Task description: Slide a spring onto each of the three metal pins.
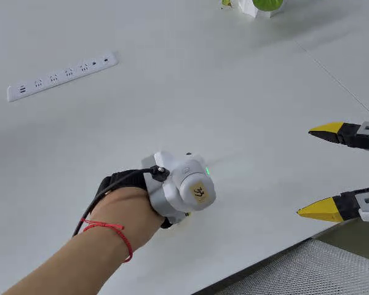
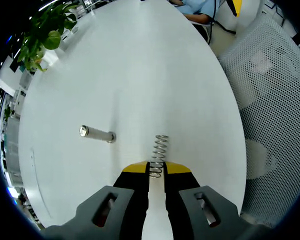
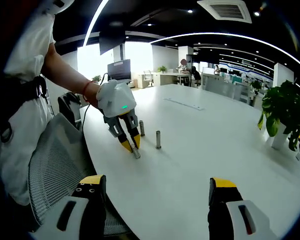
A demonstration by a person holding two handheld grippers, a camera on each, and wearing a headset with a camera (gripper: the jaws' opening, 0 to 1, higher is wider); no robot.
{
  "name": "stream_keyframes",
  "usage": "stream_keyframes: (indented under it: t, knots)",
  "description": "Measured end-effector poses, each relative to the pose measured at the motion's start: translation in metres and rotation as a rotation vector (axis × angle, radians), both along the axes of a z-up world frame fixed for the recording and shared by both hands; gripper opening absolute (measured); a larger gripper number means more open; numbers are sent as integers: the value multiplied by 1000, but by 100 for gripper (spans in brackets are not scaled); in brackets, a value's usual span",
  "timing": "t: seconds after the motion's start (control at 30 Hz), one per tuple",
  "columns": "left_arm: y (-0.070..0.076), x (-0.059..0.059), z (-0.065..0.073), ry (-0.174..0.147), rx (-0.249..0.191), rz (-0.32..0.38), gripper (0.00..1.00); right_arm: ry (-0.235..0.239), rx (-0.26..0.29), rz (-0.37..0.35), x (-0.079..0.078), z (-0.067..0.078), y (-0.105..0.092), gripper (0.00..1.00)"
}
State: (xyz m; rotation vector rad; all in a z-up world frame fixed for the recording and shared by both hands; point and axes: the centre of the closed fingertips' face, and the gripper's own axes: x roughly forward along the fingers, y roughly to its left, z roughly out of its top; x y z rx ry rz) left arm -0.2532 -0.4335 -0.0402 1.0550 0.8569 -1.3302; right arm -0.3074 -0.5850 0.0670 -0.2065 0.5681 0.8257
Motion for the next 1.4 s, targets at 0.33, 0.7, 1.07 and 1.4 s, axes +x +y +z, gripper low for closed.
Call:
stream_keyframes:
  t: [0.33, 0.7, 1.07, 1.4]
  knots:
    - [1, -8, 0, 31, -20, 26, 7, -1, 0, 9, -1, 2, 6, 83]
    - [7, -17, 2, 73, -61, 68, 7, -1, 2, 21, -1, 3, 15, 83]
    - [6, -24, 15, 113, -151, 126, 7, -3, 5, 38, -2, 7, 23, 83]
    - [-5, -24, 52, 138, -336, 216, 7, -23, 0, 91, 0, 24, 38, 80]
